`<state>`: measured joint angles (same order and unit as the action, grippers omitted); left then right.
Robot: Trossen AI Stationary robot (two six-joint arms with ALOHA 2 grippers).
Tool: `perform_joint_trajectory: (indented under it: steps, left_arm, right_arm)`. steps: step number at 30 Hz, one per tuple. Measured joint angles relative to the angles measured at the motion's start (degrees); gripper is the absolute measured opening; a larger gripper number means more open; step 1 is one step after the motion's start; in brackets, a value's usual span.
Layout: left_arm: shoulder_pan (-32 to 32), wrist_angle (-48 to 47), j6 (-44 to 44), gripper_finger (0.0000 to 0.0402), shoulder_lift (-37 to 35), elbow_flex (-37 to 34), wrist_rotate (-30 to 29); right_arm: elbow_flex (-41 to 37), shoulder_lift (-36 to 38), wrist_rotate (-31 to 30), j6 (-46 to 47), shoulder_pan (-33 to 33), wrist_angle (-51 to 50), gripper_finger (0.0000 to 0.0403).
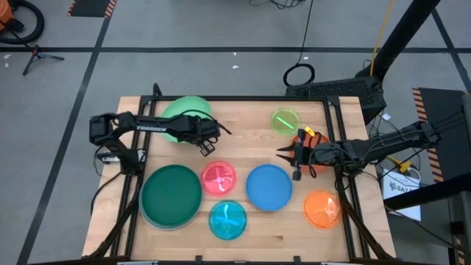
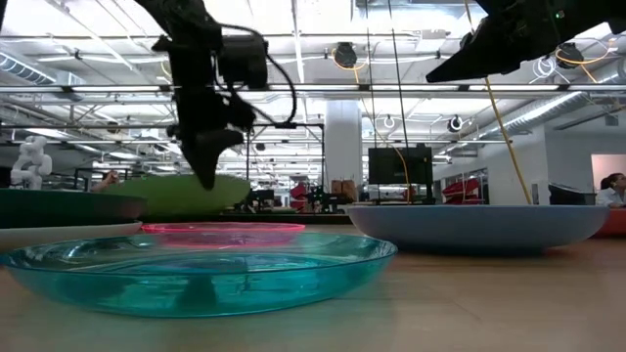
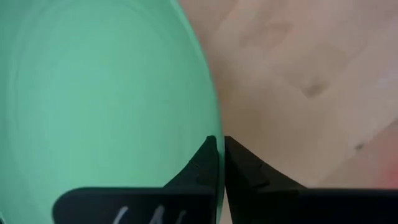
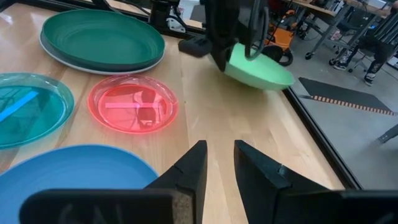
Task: Stack plastic plates
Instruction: Stack the green plate on top of the dark green plate
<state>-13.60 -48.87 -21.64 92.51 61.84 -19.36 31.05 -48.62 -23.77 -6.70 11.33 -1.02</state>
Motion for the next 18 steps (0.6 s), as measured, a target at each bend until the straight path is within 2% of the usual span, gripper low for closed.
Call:
perform_joint_trajectory:
  steps: [7,11,18]
  left_arm:
    - [5.67,-6.3,7.56,0.001,-2.48,6.66,-0.42]
    - [10.88,-11.47,11.62,0.001,-2.91,10.28,1.39]
    - [20.31,-18.31,8.44,0.001,-2.9,14.57,1.82]
  right_arm:
    - [0.01,0.01,-0.04,-0.14,-0.02,-0.27,0.0073]
    - [0.0,0.02,-0.09,-0.16,-0.09,-0.59,0.0073]
    - [0.0,0.0,-0.09,-0.17,-0.09,-0.63,0.0073]
